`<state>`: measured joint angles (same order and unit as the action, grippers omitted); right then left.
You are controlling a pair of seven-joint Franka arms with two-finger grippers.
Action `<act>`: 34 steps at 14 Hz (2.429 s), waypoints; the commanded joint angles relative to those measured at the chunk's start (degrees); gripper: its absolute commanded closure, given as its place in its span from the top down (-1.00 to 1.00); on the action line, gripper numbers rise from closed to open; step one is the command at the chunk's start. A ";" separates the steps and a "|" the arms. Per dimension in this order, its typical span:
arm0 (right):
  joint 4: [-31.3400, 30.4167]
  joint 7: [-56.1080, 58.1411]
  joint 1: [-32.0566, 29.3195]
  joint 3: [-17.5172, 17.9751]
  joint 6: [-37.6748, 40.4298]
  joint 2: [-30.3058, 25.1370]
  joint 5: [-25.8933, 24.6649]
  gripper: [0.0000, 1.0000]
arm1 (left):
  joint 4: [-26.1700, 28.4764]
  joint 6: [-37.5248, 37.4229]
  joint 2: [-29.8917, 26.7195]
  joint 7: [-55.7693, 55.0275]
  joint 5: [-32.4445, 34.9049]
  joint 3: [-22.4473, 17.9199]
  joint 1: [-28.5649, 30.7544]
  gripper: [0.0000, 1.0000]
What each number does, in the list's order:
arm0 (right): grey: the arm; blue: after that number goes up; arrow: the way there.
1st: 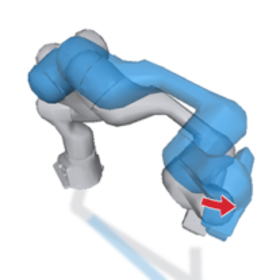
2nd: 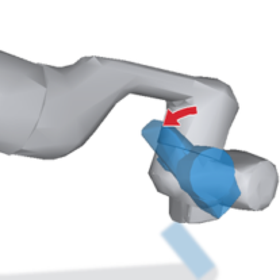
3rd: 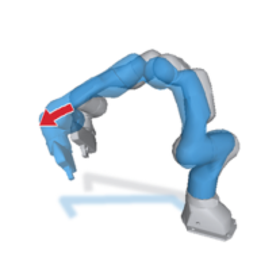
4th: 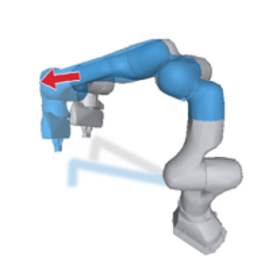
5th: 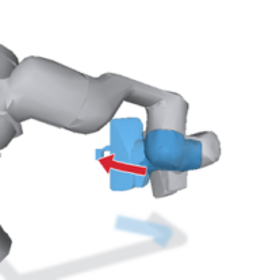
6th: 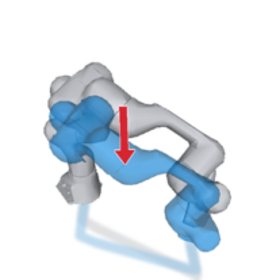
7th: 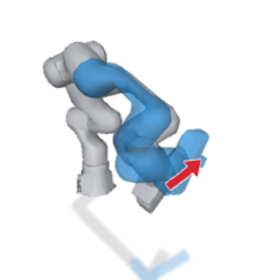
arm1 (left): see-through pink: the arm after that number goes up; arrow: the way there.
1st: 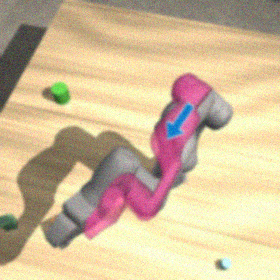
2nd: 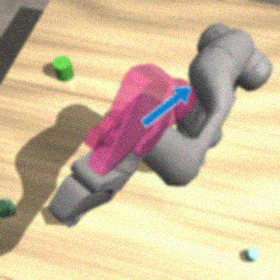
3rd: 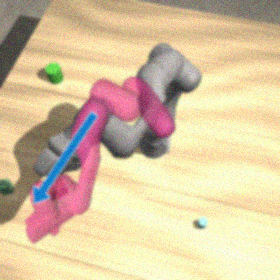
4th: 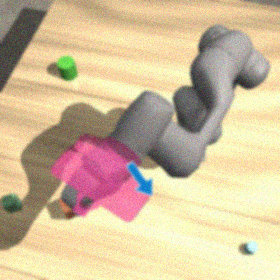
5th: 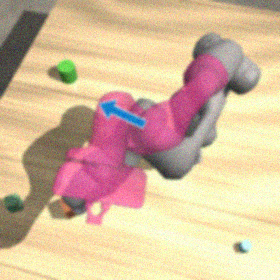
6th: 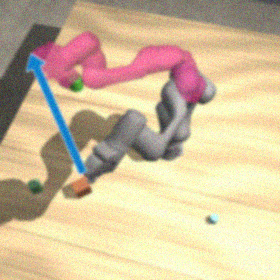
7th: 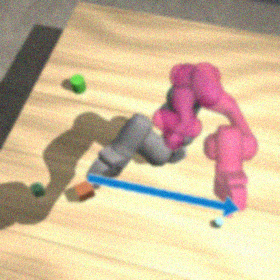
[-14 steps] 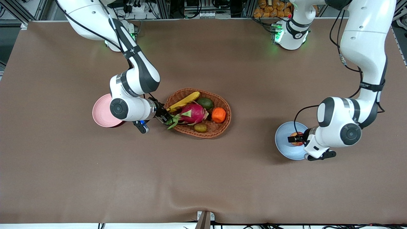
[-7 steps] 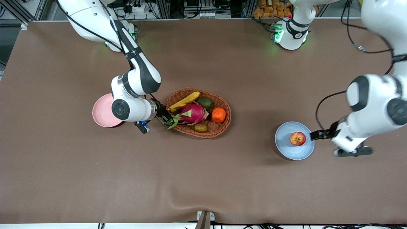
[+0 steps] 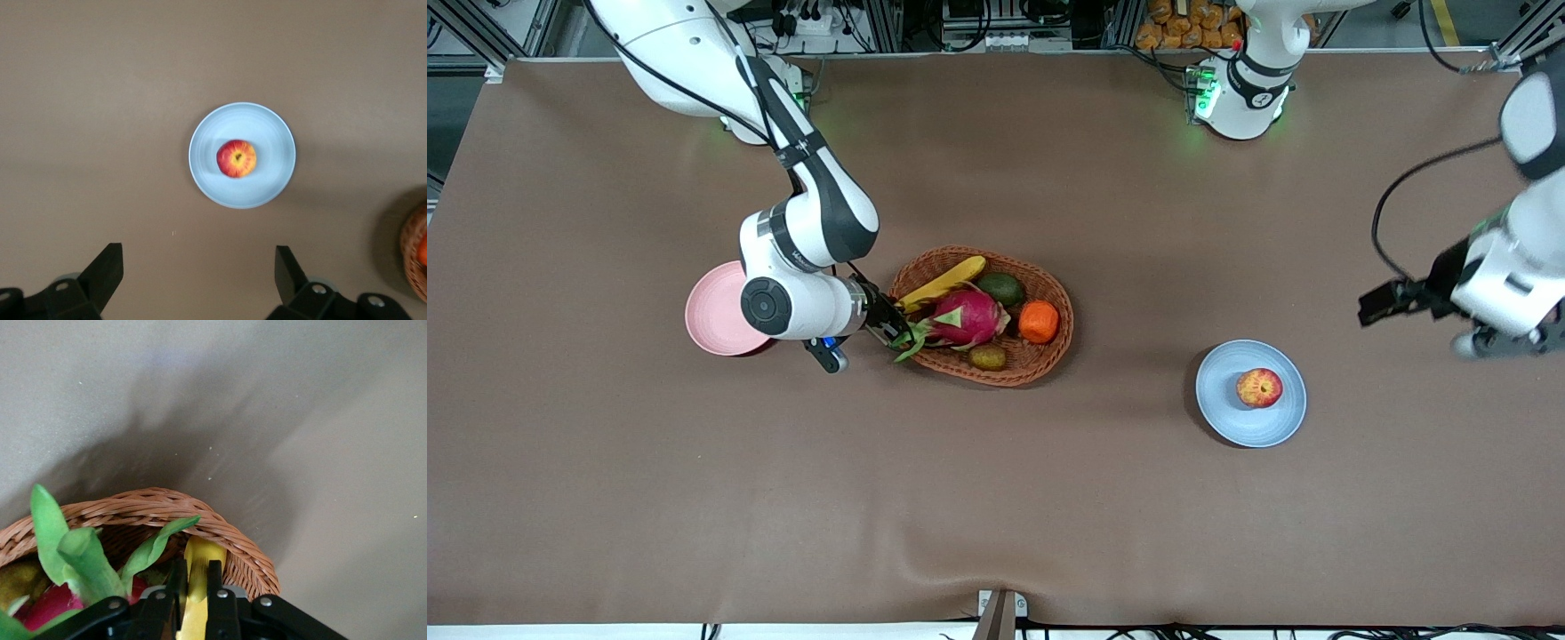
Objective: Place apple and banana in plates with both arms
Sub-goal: 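Open the left gripper and raise it while the right gripper grasps the banana, then lift the yellow banana with the right gripper toward the pink plate, then lower the banana onto the pink plate and open the right gripper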
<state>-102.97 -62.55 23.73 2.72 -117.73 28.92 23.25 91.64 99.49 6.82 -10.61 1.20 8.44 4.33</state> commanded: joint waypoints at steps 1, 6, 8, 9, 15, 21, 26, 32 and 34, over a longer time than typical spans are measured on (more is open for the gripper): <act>0.13 -0.46 0.53 -0.35 -0.39 0.08 1.01 -0.86 | 1.09 -2.19 -4.17 -1.44 0.55 1.49 0.06 1.00; 1.88 0.15 -0.26 -0.44 2.66 -0.36 1.01 -1.00 | 0.56 -6.67 -7.86 -0.82 0.55 1.40 0.33 1.00; 6.44 -0.37 -0.87 -0.61 10.81 -0.54 1.01 -1.00 | -2.41 -9.56 -7.87 -0.91 0.47 1.40 0.33 1.00; 8.64 -0.20 -1.66 -0.70 14.60 -0.54 0.92 -1.00 | -3.99 -10.36 -7.44 -0.82 0.47 1.40 0.33 1.00; 14.98 12.05 -5.35 -0.88 26.92 -3.43 -8.25 -1.00 | -5.07 -11.77 -7.43 2.60 0.20 -0.26 -1.78 1.00; 13.67 53.44 -18.16 -0.88 27.21 -6.16 -18.24 -1.00 | -6.29 -13.00 -7.69 2.61 0.20 -5.71 -6.97 1.00; 3.42 62.99 -21.18 -0.88 15.29 -8.70 -23.60 -1.00 | -6.65 -13.36 -7.52 2.61 0.03 -5.36 -6.70 1.00; -5.58 65.81 -22.32 -0.88 2.60 -8.71 -26.57 -1.00 | -6.12 -16.96 -8.13 2.70 -0.41 -5.19 -6.53 1.00; -7.33 65.81 -22.58 -0.88 -0.03 -8.54 -27.64 -1.00 | -6.12 -17.40 -8.22 2.87 -1.72 -5.45 -6.26 1.00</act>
<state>-106.35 1.56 1.91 1.41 -114.38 22.86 -2.34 86.00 83.63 -0.76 -8.75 0.78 3.46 -2.14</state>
